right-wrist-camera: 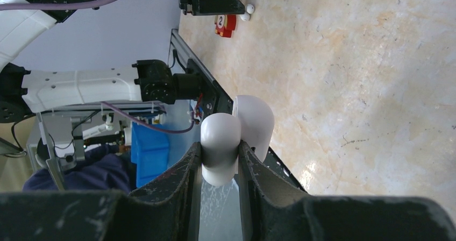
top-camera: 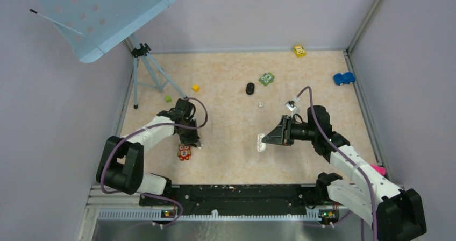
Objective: Insert the wireless bluetooth earbuds into the charging case
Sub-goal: Pick up the right earbud from the center of the board.
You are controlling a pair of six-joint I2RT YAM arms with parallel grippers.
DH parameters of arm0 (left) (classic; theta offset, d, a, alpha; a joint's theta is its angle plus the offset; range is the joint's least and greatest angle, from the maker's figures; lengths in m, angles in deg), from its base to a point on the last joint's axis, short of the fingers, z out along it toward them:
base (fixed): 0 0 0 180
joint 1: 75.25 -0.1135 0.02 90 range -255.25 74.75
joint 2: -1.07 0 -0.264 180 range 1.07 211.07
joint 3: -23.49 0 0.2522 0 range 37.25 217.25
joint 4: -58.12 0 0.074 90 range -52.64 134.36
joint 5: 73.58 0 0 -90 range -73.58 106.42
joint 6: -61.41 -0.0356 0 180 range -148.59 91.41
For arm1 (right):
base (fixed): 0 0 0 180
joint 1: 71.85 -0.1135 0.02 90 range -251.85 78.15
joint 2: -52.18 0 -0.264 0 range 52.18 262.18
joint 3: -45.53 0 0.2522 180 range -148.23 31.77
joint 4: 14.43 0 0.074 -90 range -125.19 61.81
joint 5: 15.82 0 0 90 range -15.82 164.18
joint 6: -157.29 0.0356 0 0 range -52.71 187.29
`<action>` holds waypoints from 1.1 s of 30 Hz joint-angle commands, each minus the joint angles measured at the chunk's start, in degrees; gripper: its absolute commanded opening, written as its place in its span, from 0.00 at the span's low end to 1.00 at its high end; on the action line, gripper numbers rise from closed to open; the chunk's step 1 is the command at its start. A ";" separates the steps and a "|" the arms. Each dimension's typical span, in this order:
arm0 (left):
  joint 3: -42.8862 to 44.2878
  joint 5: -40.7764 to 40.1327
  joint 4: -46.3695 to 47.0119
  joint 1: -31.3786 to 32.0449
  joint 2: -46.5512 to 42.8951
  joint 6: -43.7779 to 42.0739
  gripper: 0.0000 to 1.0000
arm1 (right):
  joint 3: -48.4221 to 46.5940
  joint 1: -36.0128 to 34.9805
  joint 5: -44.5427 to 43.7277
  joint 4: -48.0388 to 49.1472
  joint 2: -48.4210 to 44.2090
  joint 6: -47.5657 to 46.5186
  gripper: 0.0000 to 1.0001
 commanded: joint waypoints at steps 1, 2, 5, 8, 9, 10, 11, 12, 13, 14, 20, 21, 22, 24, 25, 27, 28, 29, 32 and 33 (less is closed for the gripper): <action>-0.47 0.81 0.79 -0.15 0.27 -0.47 0.25 | -0.99 0.28 0.79 2.93 -0.06 0.62 0.00; -0.80 1.18 1.08 -0.14 0.34 -0.26 0.25 | -1.05 0.21 0.82 2.94 0.07 0.55 0.00; -1.83 2.80 1.97 -0.02 0.55 0.07 0.25 | -1.02 0.22 0.87 3.11 0.40 0.55 0.00; -2.37 3.76 2.08 0.70 0.36 0.33 0.26 | -1.05 0.25 0.92 3.11 0.49 0.57 0.00; -2.46 3.77 2.01 1.04 0.06 0.54 0.27 | -1.09 0.24 0.99 3.12 0.48 0.58 0.00; -2.49 3.81 1.90 1.23 -0.26 0.76 0.28 | -1.13 0.24 0.99 3.12 0.52 0.47 0.00; -2.52 3.77 1.87 1.41 -0.66 0.92 0.28 | -1.11 0.20 1.00 3.12 0.53 0.51 0.00; -2.57 3.66 1.87 1.48 -1.08 1.02 0.28 | -1.09 0.22 1.01 3.15 0.53 0.55 0.00; -2.48 3.51 1.89 1.52 -1.53 1.05 0.27 | -1.07 0.20 1.01 3.20 0.48 0.55 0.00; -2.46 3.32 1.83 1.57 -1.87 1.05 0.25 | -1.10 0.22 1.01 3.28 0.56 0.59 0.00; -1.49 2.72 1.18 1.55 -3.86 0.90 0.15 | -0.95 0.21 1.04 3.27 0.40 0.75 0.00; -1.22 2.71 0.98 1.61 -4.07 0.75 0.14 | -0.93 0.20 1.09 3.37 0.43 0.84 0.00; -1.01 2.83 0.85 1.66 -4.21 0.52 0.12 | -0.91 0.21 1.09 3.45 0.35 0.86 0.00; -0.45 3.35 0.65 1.74 -4.37 -0.28 0.07 | -0.82 0.22 1.09 3.59 0.33 0.98 0.00; -0.15 3.52 0.41 1.82 -4.33 -0.69 0.05 | -0.78 0.22 1.09 3.69 0.28 1.01 0.00; 0.53 4.17 0.12 1.84 -4.74 -1.24 0.03 | -0.54 0.20 1.17 3.86 0.15 1.19 0.00; 0.74 5.36 0.48 1.87 -5.38 -1.55 0.02 | -0.41 0.16 1.30 4.03 0.07 1.27 0.00; 1.01 6.76 1.22 1.84 -6.32 -1.69 0.02 | -0.22 0.19 1.46 4.19 0.00 1.25 0.00; 1.91 12.00 4.64 1.87 -9.48 -1.10 0.03 | 0.82 0.21 3.13 5.58 -0.25 0.60 0.00; 1.95 14.18 6.30 1.84 -10.48 -0.69 0.04 | 1.50 0.17 3.96 7.10 -0.48 0.09 0.00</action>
